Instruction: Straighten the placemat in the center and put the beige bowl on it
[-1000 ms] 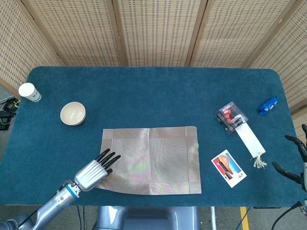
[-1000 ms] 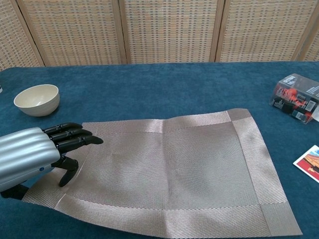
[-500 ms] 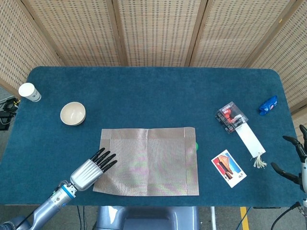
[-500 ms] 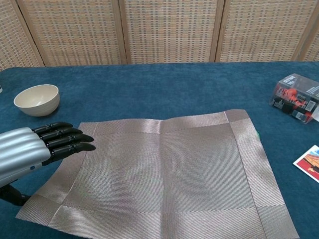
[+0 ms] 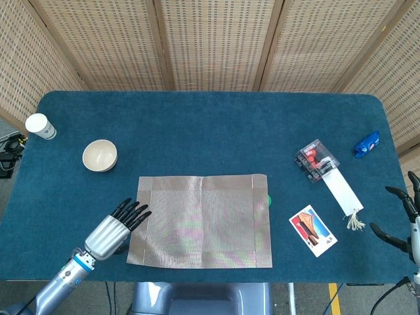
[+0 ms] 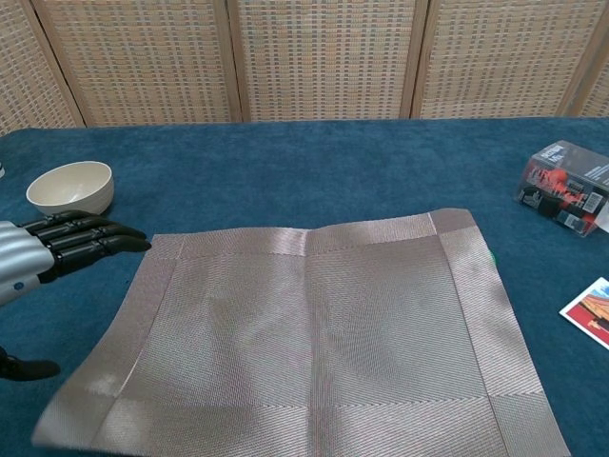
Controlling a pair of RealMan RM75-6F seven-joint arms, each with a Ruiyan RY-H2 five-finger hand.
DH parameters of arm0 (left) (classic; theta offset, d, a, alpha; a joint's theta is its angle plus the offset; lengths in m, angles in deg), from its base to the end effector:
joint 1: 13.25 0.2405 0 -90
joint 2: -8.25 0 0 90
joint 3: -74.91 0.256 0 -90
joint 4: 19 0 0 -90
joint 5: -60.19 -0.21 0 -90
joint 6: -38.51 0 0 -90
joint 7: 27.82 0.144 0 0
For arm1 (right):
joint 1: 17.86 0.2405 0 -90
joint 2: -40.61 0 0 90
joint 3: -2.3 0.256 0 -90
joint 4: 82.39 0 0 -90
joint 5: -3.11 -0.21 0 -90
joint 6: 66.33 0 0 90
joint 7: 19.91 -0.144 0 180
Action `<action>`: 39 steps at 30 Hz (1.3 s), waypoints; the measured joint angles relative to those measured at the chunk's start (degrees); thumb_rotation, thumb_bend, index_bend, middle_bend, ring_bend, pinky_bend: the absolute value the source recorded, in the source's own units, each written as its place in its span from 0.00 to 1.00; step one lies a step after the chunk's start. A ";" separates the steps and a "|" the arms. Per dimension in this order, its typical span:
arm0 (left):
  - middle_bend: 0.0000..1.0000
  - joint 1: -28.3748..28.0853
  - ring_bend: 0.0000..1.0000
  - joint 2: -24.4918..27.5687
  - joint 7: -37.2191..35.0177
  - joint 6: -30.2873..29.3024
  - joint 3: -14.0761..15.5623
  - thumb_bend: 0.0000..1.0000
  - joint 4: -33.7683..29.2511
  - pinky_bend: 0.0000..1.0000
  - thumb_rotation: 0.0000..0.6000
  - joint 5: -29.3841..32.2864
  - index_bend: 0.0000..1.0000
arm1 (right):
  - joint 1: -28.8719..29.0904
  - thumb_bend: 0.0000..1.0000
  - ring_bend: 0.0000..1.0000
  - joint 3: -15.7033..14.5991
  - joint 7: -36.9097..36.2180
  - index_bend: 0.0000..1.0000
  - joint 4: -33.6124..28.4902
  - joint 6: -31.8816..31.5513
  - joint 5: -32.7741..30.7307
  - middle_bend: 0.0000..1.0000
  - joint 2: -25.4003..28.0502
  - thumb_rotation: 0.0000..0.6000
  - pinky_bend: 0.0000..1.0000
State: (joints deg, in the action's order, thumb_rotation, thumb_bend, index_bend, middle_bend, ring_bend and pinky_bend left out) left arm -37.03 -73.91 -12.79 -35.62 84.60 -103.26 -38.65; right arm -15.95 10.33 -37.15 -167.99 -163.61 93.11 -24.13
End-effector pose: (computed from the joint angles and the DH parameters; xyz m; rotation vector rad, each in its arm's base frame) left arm -0.2317 0.2035 0.0087 -2.0902 -0.6417 -0.9396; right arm -0.3113 -0.1786 0.2029 1.2040 -0.8061 1.2519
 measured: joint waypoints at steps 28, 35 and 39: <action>0.00 6.66 0.00 6.02 1.15 -5.97 -10.72 0.18 -3.20 0.00 1.00 17.18 0.12 | 0.36 0.25 0.00 -0.96 1.95 0.28 -0.22 0.86 0.89 0.00 -0.38 1.00 0.00; 0.00 3.45 0.00 4.27 3.16 1.23 -15.38 0.19 1.94 0.00 1.00 24.83 0.18 | 0.36 0.25 0.00 -0.98 2.24 0.28 -0.30 0.92 0.76 0.00 -0.35 1.00 0.00; 0.00 1.02 0.00 3.04 5.44 5.23 -17.28 0.27 4.97 0.00 1.00 28.27 0.25 | 0.38 0.25 0.00 -0.87 2.13 0.28 -0.18 1.07 0.41 0.00 -0.35 1.00 0.00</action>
State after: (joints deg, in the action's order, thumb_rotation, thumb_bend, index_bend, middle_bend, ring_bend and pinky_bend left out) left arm -36.01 -70.86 -7.35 -30.39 67.32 -98.29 -10.39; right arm -15.56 9.46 -35.02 -168.16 -162.53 93.52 -24.48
